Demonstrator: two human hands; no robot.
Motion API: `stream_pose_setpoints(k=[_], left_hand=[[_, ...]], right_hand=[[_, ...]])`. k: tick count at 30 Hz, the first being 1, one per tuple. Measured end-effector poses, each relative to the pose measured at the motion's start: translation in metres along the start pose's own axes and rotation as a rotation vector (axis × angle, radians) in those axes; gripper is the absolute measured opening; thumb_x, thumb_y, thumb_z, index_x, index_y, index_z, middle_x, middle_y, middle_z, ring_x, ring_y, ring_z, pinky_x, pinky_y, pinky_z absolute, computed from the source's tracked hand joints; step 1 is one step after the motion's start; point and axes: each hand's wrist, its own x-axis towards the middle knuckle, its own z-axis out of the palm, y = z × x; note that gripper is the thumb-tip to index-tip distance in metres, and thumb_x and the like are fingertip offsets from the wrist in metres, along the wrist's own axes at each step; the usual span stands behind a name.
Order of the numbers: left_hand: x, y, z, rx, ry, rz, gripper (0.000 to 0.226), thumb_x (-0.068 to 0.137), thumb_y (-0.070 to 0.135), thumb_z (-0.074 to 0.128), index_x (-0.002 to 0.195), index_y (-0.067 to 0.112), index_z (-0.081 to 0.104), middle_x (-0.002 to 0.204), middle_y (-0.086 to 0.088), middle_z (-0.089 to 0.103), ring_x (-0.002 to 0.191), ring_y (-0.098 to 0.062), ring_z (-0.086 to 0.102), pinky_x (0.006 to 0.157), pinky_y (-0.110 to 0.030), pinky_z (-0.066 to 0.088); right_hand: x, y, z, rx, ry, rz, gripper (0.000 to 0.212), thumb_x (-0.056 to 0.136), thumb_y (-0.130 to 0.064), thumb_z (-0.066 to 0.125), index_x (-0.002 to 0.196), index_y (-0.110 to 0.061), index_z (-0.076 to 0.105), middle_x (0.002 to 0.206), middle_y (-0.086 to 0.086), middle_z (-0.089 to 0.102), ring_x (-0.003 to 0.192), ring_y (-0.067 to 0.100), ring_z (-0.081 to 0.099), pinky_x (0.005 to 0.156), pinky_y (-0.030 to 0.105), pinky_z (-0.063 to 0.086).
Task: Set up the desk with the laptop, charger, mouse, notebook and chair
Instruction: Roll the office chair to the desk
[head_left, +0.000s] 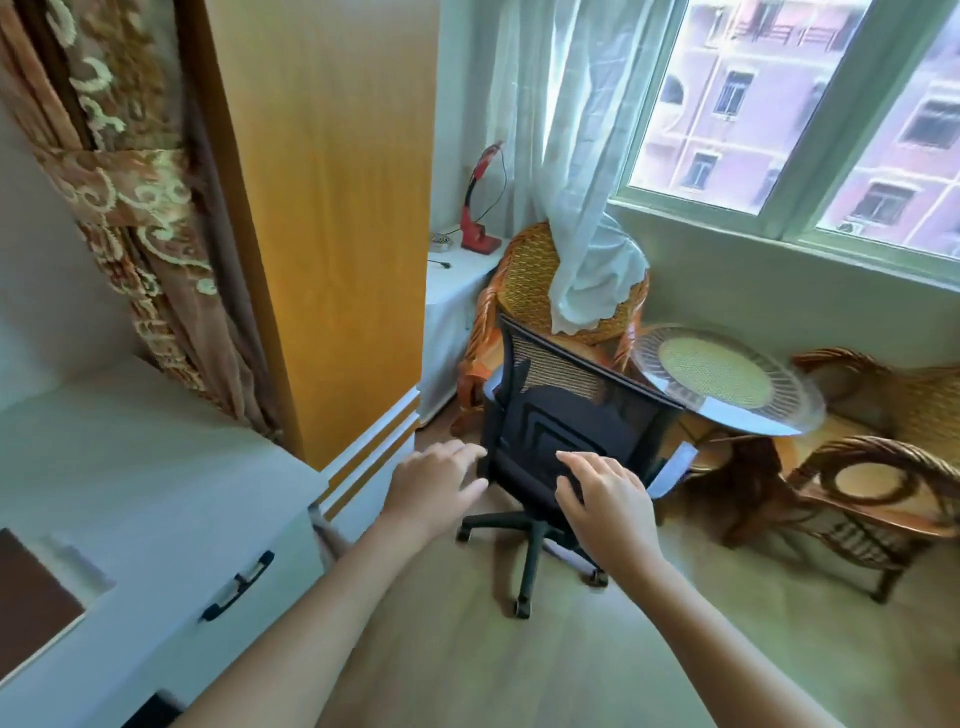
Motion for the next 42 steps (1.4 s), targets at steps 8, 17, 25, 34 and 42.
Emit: stream_pose_setpoints(k=[8, 17, 25, 34, 42], left_hand=[[0.094, 0.063, 0.048, -0.031, -0.015, 0.045, 0.041, 0.094, 0.044, 0.049, 0.133, 0.032, 0.05, 0.129, 0.013, 0.057, 0.115, -0.011, 0.054, 0.086, -0.029, 0.043], [0.257, 0.035, 0.085, -0.104, -0.055, 0.182, 0.051, 0.095, 0.04, 0.052, 0.142, 0.024, 0.04, 0.144, 0.005, 0.047, 0.132, -0.016, 0.041, 0.101, -0.035, 0.035], [0.377, -0.007, 0.139, 0.008, -0.275, 0.278, 0.055, 0.095, 0.054, 0.042, 0.145, 0.032, 0.035, 0.149, 0.01, 0.039, 0.143, -0.012, 0.023, 0.117, -0.045, 0.009], [0.402, -0.027, 0.166, 0.06, -0.234, 0.422, 0.055, 0.093, 0.055, 0.023, 0.123, 0.027, 0.059, 0.107, 0.0, 0.063, 0.11, -0.025, 0.055, 0.111, -0.044, 0.026], [0.367, -0.024, 0.17, 0.041, -0.195, 0.4, 0.04, 0.095, 0.047, 0.041, 0.116, 0.021, 0.063, 0.096, -0.004, 0.06, 0.1, -0.028, 0.056, 0.109, -0.048, 0.028]], right_hand=[[0.054, 0.102, -0.003, 0.001, 0.03, 0.054, 0.03, 0.09, -0.026, 0.056, 0.118, -0.018, 0.064, 0.115, 0.0, 0.068, 0.108, 0.021, 0.061, 0.093, 0.037, 0.046], [0.165, 0.154, 0.048, -0.031, 0.028, 0.136, 0.04, 0.088, -0.025, 0.057, 0.127, -0.014, 0.057, 0.124, 0.003, 0.062, 0.113, 0.024, 0.057, 0.096, 0.041, 0.044], [0.258, 0.177, 0.122, -0.103, -0.124, 0.211, 0.049, 0.094, -0.038, 0.047, 0.138, -0.018, 0.044, 0.131, 0.002, 0.057, 0.118, 0.024, 0.054, 0.098, 0.039, 0.042], [0.263, 0.191, 0.156, -0.186, -0.191, 0.176, 0.041, 0.098, -0.045, 0.034, 0.129, -0.025, 0.05, 0.09, 0.003, 0.067, 0.076, 0.028, 0.063, 0.06, 0.036, 0.047], [0.238, 0.183, 0.144, -0.165, -0.246, 0.121, 0.038, 0.099, -0.045, 0.032, 0.127, -0.023, 0.045, 0.094, 0.004, 0.063, 0.081, 0.028, 0.06, 0.061, 0.033, 0.041]])
